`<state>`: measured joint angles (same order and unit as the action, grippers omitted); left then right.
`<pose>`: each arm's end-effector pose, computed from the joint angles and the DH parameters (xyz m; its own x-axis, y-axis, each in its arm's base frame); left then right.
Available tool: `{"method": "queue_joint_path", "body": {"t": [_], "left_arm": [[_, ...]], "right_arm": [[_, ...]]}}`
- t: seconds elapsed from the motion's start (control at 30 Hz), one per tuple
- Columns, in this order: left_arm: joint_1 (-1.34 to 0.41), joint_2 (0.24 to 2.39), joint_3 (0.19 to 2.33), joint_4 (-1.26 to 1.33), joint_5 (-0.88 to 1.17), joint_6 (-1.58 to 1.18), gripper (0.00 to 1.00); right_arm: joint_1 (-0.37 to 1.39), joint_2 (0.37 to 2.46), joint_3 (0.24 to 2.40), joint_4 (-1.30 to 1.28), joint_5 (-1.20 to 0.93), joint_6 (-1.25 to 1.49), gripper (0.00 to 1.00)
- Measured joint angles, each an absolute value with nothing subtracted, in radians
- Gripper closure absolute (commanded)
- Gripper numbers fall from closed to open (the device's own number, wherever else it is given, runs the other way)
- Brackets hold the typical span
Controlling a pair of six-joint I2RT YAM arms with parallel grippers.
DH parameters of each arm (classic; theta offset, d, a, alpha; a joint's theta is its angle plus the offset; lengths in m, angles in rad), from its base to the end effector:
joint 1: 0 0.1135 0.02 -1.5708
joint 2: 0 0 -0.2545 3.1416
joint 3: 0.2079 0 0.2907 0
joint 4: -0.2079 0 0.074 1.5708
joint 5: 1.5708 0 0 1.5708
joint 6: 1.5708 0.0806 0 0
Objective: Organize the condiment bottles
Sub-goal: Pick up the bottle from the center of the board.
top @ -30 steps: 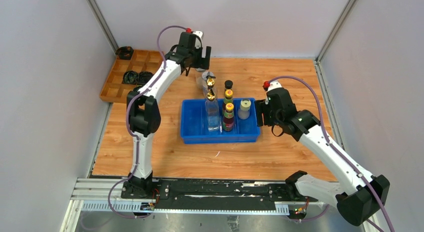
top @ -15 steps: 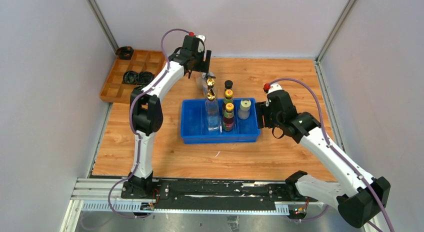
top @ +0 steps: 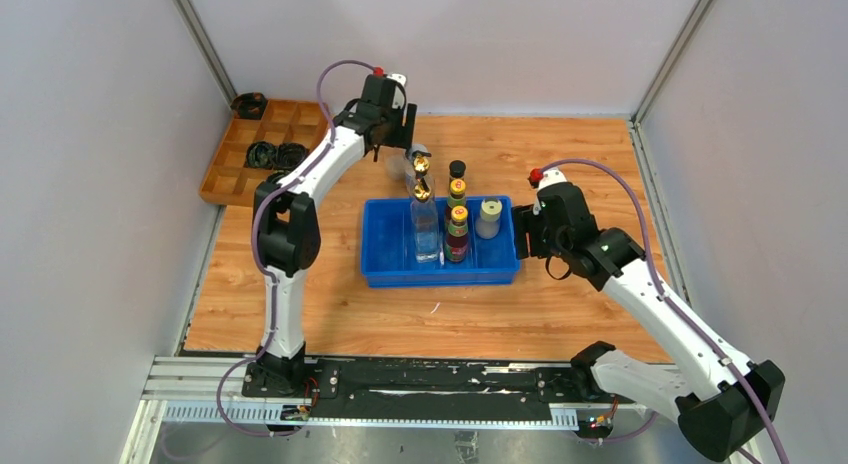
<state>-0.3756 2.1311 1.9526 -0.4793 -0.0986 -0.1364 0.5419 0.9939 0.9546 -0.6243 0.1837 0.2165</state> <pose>0.5312 -0.2009 0.2434 -0.6033 0.0924 -0.7922 0.2125 0.9760 -0.0480 0.2548 0.1362 0.2812 -0.5978 -0.1134 -0.7936 -0.2615 0.9634 0.0593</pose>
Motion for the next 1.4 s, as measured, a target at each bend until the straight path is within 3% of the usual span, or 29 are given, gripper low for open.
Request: {"method": "queue_joint_path", "body": {"t": [0.37, 0.97, 1.4], "left_arm": [[-0.357, 1.965, 1.792, -0.53, -0.16, -0.126, 0.3], [-0.35, 1.378, 1.283, -0.545, -0.228, -0.187, 0.3], [-0.35, 1.108, 1.257, -0.657, -0.139, -0.189, 0.3]], "right_arm": [[0.542, 0.981, 0.95, -0.622, 0.175, 0.217, 0.31], [0.542, 0.908, 0.905, -0.613, 0.125, 0.23, 0.32], [0.542, 0.838, 0.875, -0.61, 0.096, 0.272, 0.33]]}}
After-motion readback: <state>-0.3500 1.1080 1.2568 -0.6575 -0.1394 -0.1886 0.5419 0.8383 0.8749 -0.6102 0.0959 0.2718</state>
